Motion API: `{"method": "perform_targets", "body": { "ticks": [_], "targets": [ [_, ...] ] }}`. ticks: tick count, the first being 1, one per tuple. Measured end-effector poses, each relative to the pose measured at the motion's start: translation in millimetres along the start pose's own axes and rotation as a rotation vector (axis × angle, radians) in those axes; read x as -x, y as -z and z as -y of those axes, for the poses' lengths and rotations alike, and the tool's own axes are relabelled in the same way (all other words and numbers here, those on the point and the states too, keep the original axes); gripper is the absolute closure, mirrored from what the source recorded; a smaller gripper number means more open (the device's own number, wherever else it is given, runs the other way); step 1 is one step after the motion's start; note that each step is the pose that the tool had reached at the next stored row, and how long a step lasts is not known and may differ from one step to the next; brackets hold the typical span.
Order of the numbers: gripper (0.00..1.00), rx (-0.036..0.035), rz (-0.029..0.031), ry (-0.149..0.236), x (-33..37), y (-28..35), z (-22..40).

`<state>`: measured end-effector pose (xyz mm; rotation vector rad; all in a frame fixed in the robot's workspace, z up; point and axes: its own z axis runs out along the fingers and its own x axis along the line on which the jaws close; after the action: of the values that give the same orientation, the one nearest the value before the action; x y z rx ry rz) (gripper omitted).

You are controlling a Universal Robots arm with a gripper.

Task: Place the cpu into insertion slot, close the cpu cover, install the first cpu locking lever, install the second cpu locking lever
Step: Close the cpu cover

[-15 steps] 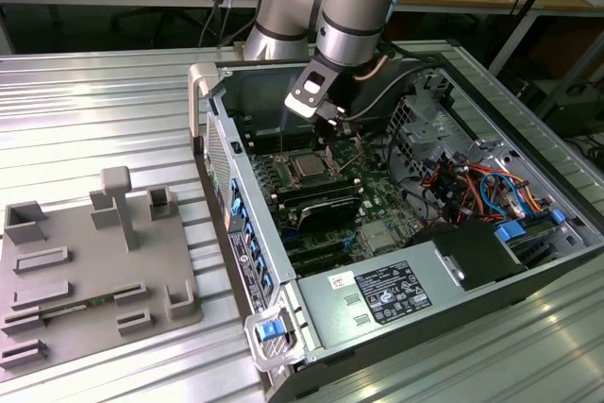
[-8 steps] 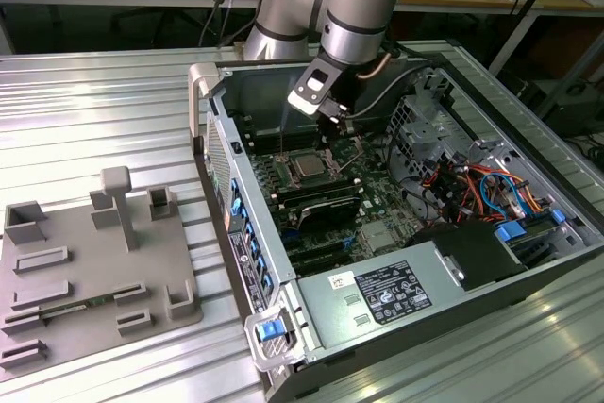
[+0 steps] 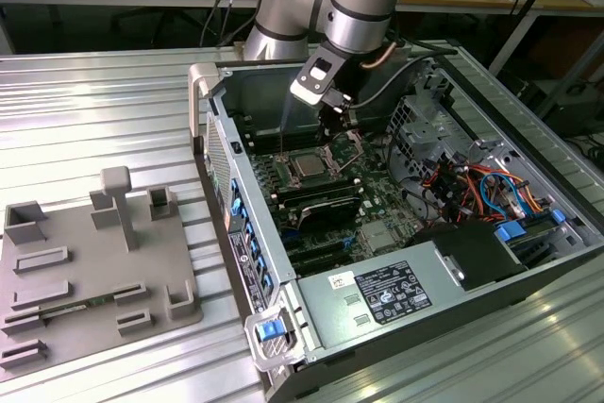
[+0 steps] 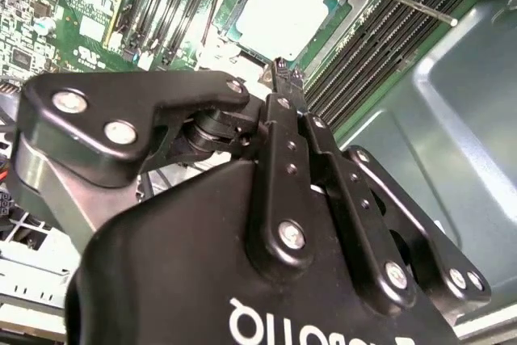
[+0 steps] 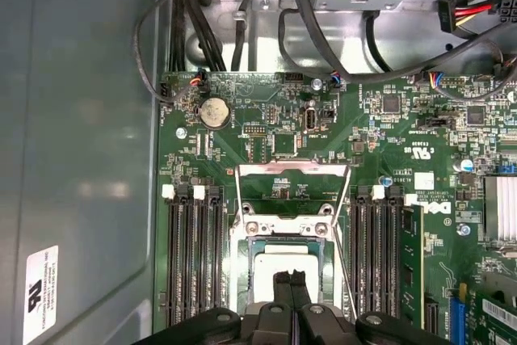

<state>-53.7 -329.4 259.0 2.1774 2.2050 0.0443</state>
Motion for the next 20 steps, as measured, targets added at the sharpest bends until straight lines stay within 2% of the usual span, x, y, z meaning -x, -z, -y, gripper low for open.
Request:
{"method": "perform_targets", "body": {
  "ticks": [3, 9, 11, 18, 20],
  "targets": [
    [0.89, -0.0001, 0.0002, 0.000, 0.0, 0.0, -0.8],
    [0.89, 0.0000, 0.0000, 0.000, 0.2, -0.8, -16.1],
    [0.89, 0.0000, 0.0000, 0.000, 0.3, -0.9, -19.0],
    [0.89, -0.0001, 0.0001, 0.000, 0.2, -0.9, -20.1],
    [0.89, 0.0001, -0.0002, 0.000, 0.2, 3.4, -20.4]
  ]
}}
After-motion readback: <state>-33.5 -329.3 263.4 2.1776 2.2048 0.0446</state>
